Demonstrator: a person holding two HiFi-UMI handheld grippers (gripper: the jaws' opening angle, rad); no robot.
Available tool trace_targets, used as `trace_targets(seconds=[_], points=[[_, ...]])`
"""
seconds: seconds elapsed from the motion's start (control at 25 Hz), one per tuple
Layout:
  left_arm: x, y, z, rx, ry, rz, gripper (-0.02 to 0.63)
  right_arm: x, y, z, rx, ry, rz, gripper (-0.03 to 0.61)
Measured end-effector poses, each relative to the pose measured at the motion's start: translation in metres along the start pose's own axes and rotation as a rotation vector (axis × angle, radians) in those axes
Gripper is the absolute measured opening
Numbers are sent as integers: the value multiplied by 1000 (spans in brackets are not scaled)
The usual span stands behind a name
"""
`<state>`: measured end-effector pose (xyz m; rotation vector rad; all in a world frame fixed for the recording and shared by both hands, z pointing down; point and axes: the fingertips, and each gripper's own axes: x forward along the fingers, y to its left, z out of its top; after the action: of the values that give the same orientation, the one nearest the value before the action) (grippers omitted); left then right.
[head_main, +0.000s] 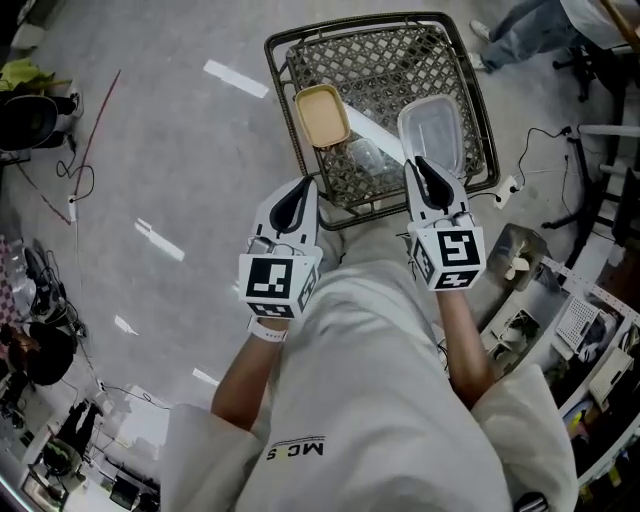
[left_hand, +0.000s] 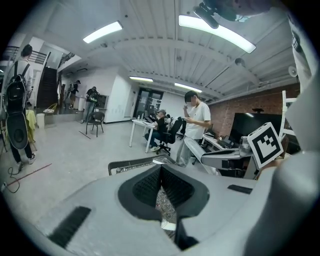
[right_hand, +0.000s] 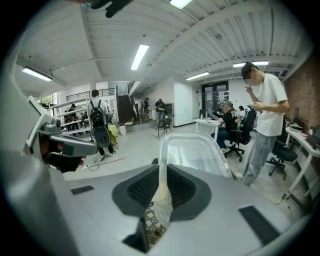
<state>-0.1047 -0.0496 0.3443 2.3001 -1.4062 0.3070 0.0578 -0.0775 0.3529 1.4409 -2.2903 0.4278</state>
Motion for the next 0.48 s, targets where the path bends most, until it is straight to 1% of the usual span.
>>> trace_targets(seconds=[0.2, 0.48], points=[[-10, -5, 23, 5, -61, 2, 23, -25, 4, 22, -9, -61, -8, 60], [-22, -4, 50, 29, -116, 7, 23, -46, 7, 48, -26, -150, -23, 63]])
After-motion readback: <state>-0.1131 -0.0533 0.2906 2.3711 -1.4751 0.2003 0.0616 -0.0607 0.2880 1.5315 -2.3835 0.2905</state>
